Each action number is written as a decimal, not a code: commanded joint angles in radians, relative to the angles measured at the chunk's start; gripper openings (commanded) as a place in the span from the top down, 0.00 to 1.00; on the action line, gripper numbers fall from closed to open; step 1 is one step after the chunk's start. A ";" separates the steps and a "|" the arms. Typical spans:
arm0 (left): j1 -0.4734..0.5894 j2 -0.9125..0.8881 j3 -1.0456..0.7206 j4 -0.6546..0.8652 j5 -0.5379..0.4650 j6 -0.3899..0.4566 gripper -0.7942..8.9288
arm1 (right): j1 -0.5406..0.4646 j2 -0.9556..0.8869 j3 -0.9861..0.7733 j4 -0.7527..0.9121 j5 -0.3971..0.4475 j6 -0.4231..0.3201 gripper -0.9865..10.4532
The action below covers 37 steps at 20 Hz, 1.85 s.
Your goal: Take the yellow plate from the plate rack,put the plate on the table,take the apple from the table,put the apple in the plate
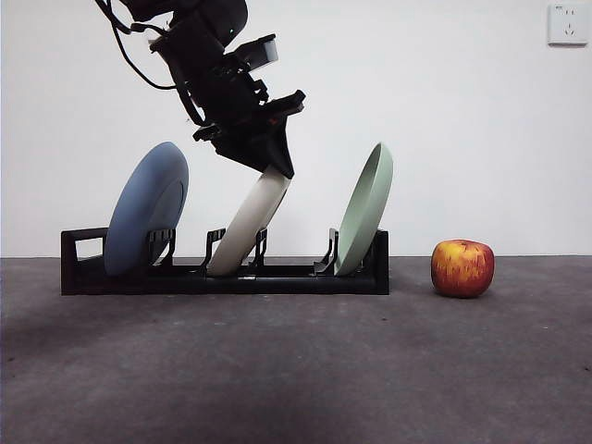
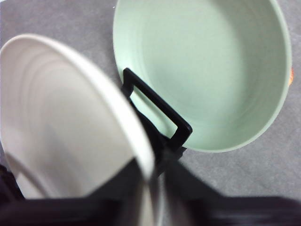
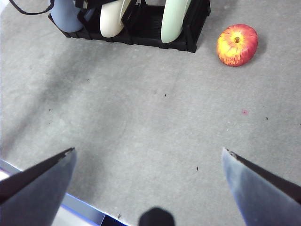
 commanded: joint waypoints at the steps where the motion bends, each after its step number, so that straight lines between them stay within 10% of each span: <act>1: 0.000 0.010 0.002 -0.003 0.005 -0.031 0.93 | 0.000 0.000 0.004 0.003 -0.003 -0.006 0.45; 23: 0.039 -0.332 0.002 -0.151 0.290 -0.082 0.93 | 0.000 0.000 0.004 0.003 -0.003 -0.007 0.45; 30: -0.161 -0.581 0.002 -0.561 -0.024 0.143 0.92 | 0.000 0.000 0.004 0.011 -0.004 -0.006 0.45; 37: -0.516 -0.541 -0.059 -0.734 -0.453 0.126 0.92 | 0.000 0.000 0.004 0.031 -0.004 -0.006 0.45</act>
